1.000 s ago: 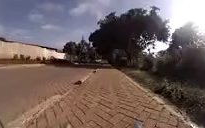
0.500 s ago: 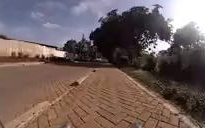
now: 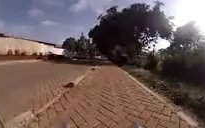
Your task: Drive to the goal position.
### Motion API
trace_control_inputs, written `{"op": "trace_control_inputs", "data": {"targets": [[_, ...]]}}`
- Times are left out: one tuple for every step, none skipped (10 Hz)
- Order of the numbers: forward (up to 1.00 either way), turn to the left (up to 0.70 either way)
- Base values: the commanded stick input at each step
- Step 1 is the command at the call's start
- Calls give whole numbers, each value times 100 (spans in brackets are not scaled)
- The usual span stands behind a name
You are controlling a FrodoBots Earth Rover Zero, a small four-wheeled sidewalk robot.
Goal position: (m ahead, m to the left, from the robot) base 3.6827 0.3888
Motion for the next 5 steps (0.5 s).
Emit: {"op": "trace_control_inputs", "data": {"targets": [[70,0],[70,0],[70,0],[70,0],[70,0]]}}
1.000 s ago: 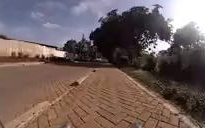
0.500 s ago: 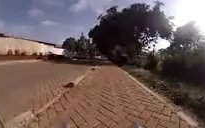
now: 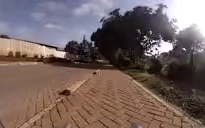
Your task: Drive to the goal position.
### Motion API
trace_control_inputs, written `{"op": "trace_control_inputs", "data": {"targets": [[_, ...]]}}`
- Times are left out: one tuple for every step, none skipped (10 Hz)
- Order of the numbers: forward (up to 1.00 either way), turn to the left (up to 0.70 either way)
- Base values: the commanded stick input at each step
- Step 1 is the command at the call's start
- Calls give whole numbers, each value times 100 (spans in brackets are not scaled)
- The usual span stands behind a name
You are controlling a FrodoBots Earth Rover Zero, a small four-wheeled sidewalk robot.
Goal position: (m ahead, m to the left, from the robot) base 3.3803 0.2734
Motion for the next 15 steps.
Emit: {"op": "trace_control_inputs", "data": {"targets": [[70,0],[70,0],[70,0],[70,0],[70,0],[70,0],[70,0],[70,0],[70,0],[70,0],[70,0],[70,-7],[70,-35],[70,-30],[70,-18]]}}
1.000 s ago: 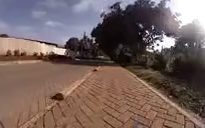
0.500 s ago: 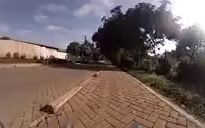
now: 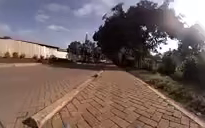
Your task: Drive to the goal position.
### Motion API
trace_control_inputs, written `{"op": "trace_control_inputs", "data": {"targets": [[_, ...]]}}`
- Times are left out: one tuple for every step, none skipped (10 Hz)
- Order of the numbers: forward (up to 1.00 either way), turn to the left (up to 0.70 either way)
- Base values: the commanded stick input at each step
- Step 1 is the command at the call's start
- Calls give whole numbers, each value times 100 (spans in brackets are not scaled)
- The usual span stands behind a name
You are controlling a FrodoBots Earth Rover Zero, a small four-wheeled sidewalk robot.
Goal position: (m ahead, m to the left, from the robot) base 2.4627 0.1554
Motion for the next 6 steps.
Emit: {"op": "trace_control_inputs", "data": {"targets": [[70,-5],[70,0],[70,0],[70,0],[70,0],[70,0]]}}
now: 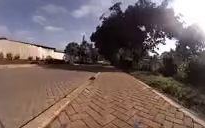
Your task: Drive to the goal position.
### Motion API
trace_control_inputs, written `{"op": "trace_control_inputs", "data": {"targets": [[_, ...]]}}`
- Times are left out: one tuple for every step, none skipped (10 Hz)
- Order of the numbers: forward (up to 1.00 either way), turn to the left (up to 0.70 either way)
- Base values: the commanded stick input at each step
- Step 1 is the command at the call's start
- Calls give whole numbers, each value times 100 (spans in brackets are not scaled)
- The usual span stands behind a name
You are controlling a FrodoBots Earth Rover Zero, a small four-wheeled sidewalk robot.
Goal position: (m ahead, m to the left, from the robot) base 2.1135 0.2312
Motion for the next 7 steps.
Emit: {"op": "trace_control_inputs", "data": {"targets": [[70,0],[70,0],[70,0],[70,0],[70,0],[70,0],[70,0]]}}
